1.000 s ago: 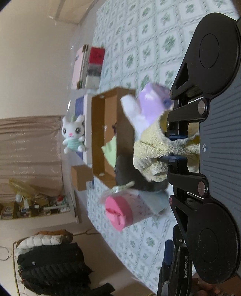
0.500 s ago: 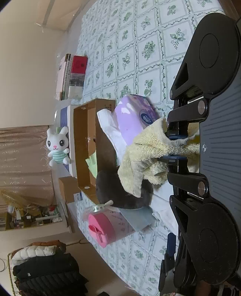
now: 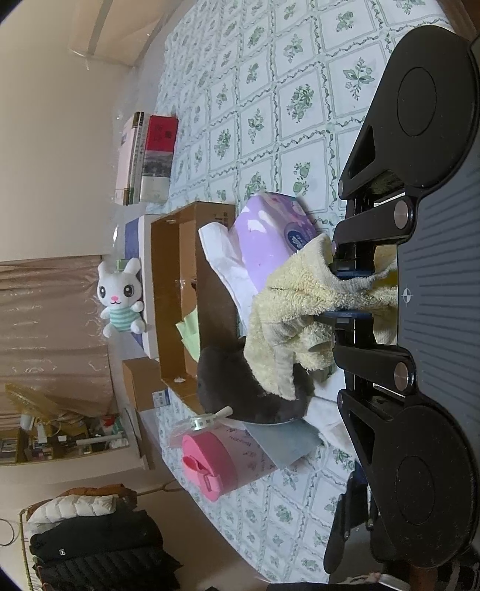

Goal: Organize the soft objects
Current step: 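Grasp the white cloth with the left gripper while the right gripper lifts the towel, then carry both cloths to the box and open the left gripper over it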

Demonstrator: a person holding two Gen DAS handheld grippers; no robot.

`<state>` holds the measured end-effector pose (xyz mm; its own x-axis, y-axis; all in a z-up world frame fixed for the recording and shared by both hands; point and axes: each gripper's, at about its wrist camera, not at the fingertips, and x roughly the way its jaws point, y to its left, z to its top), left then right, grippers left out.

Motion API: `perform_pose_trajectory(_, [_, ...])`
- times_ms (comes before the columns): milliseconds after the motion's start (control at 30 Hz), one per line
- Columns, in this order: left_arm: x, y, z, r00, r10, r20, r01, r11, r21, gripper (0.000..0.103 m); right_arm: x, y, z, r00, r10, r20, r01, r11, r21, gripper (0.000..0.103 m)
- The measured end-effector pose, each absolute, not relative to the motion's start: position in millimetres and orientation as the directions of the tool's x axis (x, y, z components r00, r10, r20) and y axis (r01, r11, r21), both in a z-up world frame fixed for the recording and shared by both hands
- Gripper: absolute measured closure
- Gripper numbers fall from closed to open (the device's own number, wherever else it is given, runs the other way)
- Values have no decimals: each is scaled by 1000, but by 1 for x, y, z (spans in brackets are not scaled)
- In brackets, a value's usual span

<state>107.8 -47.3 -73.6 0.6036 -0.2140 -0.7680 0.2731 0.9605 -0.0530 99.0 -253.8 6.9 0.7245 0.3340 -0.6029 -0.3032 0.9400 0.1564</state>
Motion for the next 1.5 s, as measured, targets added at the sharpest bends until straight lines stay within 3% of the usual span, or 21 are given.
perform_pose_trajectory(400, [70,-44,-28,620,-326,-713,361,926,-110,94,82,-249,37,762,350,-545,-330,934,138,87])
perform_pose_trajectory(867, [59,-25,40,713,-352,-607,384,919,-83,94,77,-252,106,850,353,-391,-364,930,49,87])
perform_pose_trajectory(1500, [107,-20,88,731,-388,-562,441,896,-45,95,95,-247,112,841,369,-395,-393,919,22,87])
